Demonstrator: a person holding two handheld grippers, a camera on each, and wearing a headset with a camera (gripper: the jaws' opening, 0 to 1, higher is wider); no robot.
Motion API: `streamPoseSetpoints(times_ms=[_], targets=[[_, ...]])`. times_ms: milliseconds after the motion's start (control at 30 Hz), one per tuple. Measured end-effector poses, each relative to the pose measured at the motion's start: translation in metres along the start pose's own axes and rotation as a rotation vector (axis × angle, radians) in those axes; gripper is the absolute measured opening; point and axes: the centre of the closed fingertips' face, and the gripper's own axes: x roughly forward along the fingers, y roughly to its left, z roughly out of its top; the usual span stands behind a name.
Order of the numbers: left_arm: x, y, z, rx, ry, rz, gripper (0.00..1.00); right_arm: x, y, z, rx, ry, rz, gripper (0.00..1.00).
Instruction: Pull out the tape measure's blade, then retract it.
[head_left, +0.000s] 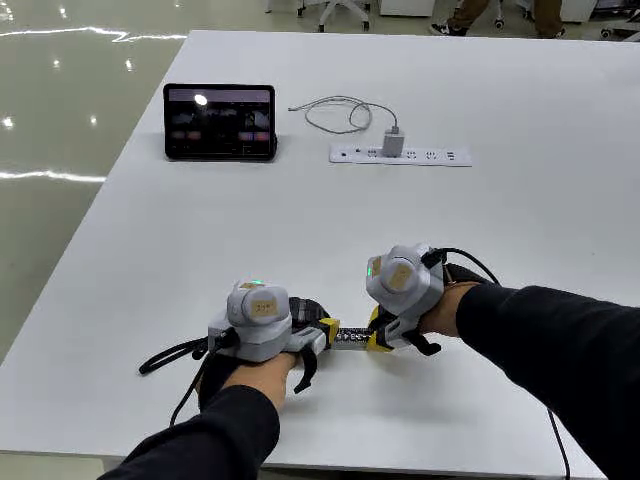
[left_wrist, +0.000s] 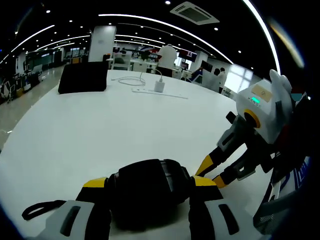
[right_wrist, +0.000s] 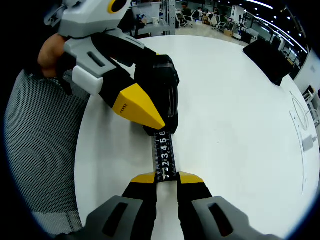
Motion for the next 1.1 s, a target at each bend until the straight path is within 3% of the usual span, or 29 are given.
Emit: streamPoseSetpoints(times_ms=[767, 1100], targets=[[0.0, 0.0003, 0.0001, -0.007, -0.007, -0.002, 0.59, 0.0039, 0.0006, 0.0089, 0.03, -0.014, 0.003, 0.1], [0.0016, -0.0029, -0.0011, 0.054, -0.014, 0.013, 0.6, 0.004, 0.0007, 0.0094, 0.044, -0.028, -0.003, 0.11]])
